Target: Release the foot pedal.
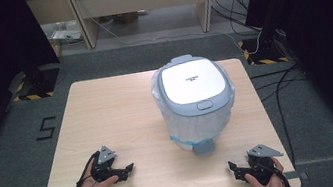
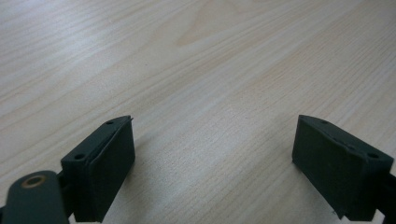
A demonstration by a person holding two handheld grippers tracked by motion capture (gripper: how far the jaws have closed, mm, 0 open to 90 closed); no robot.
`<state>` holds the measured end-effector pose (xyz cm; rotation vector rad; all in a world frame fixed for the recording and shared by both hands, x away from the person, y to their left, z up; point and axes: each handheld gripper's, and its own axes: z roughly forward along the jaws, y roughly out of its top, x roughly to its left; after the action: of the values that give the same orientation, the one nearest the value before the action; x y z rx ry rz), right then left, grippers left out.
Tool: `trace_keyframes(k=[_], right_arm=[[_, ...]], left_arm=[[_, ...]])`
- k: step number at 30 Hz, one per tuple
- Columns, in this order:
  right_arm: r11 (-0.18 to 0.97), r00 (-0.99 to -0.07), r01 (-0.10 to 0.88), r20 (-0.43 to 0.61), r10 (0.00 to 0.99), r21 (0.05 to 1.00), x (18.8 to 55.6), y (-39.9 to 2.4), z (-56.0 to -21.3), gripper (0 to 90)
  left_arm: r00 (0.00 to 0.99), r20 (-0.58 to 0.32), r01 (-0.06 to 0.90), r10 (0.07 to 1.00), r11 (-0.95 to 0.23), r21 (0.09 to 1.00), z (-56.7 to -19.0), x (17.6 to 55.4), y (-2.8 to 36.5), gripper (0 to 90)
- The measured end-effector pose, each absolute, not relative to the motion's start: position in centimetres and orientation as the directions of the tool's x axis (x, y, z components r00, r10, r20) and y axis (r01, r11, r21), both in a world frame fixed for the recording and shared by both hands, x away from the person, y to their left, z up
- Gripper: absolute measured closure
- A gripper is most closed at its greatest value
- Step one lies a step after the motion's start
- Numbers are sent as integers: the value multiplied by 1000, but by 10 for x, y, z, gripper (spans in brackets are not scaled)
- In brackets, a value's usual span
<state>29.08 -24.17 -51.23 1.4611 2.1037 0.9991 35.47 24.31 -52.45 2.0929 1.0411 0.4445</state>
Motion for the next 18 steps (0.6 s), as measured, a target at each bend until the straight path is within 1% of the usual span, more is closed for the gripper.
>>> trace_keyframes(k=[2, 7, 8, 9, 10, 11, 18], right_arm=[[212, -384, 650, 75, 920, 729, 290, -242, -515, 156], [252, -400, 623, 25, 916, 740, 287, -240, -518, 145], [277, -413, 602, -6, 911, 749, 286, -237, -521, 87], [286, -423, 592, -12, 906, 753, 286, -237, -523, 54], [286, -423, 592, -12, 906, 753, 286, -237, -523, 54], [281, -423, 593, -5, 906, 754, 286, -235, -524, 33], [286, -427, 590, -9, 904, 755, 286, -234, -525, 23]], left_arm=[[610, -19, 534, 792, -394, 748, -525, 355, 243, 121], [610, -17, 533, 792, -395, 748, -525, 355, 243, 121], [610, -18, 533, 792, -394, 749, -525, 355, 243, 121], [610, -17, 533, 792, -395, 748, -525, 355, 243, 121], [610, -17, 533, 792, -395, 748, -525, 355, 243, 121], [610, -17, 533, 792, -394, 749, -525, 355, 243, 121], [610, -18, 533, 792, -394, 749, -525, 355, 243, 121]])
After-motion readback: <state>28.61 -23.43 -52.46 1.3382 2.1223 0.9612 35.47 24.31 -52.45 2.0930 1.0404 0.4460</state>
